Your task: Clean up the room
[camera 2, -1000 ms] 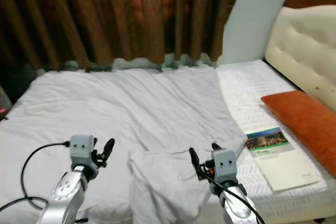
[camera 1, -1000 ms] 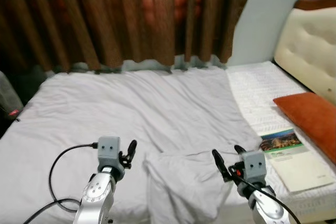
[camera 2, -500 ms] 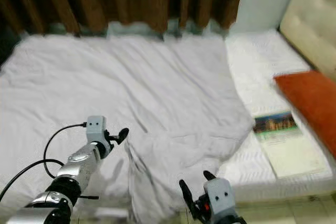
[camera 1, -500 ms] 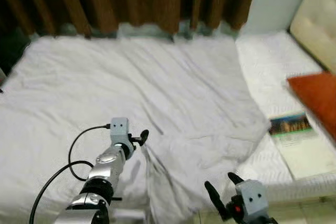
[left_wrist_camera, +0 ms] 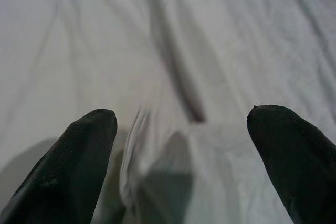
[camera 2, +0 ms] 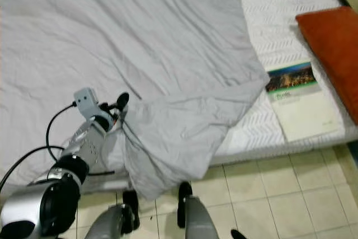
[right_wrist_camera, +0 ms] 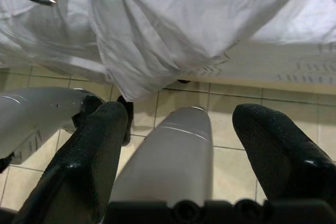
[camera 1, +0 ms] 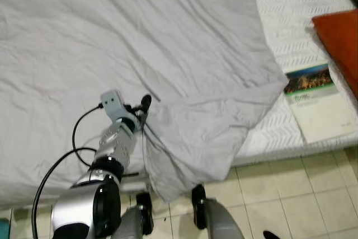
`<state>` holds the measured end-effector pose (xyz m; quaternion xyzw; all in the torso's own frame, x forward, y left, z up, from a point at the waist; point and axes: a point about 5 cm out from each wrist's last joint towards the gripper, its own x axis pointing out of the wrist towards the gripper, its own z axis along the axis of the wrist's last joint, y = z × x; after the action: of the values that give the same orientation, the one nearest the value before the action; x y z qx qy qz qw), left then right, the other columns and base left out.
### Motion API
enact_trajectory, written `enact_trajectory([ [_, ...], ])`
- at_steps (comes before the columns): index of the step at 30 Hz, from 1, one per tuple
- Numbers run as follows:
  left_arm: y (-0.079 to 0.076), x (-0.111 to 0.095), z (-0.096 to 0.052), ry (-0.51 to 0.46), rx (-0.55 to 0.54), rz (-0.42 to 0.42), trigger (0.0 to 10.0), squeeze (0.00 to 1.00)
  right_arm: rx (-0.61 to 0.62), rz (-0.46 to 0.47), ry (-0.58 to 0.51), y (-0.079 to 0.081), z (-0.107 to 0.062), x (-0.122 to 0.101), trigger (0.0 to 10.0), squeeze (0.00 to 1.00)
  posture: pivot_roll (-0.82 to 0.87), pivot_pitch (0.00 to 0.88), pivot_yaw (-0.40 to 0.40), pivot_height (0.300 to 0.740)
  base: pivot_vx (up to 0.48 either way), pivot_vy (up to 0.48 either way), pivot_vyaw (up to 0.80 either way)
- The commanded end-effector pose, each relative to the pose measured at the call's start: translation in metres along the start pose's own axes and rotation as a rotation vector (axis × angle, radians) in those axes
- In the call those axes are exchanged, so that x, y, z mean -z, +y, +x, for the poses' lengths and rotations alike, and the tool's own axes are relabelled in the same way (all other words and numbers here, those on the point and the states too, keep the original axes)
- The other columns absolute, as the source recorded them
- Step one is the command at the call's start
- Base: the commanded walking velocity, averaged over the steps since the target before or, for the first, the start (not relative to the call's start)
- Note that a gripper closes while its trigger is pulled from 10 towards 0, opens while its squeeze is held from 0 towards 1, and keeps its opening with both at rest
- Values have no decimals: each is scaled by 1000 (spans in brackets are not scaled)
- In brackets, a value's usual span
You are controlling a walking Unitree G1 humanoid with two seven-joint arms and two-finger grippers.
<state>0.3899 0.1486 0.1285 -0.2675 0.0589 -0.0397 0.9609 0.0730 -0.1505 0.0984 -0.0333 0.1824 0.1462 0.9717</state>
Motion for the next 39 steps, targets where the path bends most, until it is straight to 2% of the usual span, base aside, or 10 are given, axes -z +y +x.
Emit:
enact_trajectory([
  [1,-1,16,-3,61,-7,-26,10000,0,1,16,28,5,-2,3,10000,0,-366,680,-18,740,0,0,0],
  [4,-6,9,0,32,2,-7,10000,0,1,14,10,6,2,3,10000,0,-352,668,-6,740,0,0,0],
  [9,-9,9,1,29,14,-96,10000,0,33,-174,-37,-1,9,13,10000,0,-345,658,3,740,0,0,0],
  [11,-11,18,0,55,21,-155,10000,0,5,-339,-48,-4,31,39,10000,0,-327,654,24,740,0,0,0],
  [15,-13,20,0,68,28,-188,10000,0,12,-365,-36,-11,51,51,10000,0,-303,657,31,740,0,0,0],
  [17,-16,20,1,83,32,-206,10000,0,36,-408,-74,-19,74,47,10000,0,-286,668,42,740,0,0,0],
  [29,-21,38,-2,179,26,-222,10000,0,132,-470,-274,-20,126,20,10000,0,-280,663,46,740,0,0,0],
  [37,-24,43,-3,212,41,-139,10000,0,137,-324,-261,-10,162,15,10000,0,-254,657,53,740,0,0,0],
  [38,-23,46,-4,226,39,-113,4392,0,139,-319,-267,-9,166,12,10000,0,-253,657,54,740,0,0,0],
  [39,-22,47,-4,235,32,-88,1059,0,139,-316,-273,-8,169,9,10000,0,-252,657,55,740,0,0,0],
])
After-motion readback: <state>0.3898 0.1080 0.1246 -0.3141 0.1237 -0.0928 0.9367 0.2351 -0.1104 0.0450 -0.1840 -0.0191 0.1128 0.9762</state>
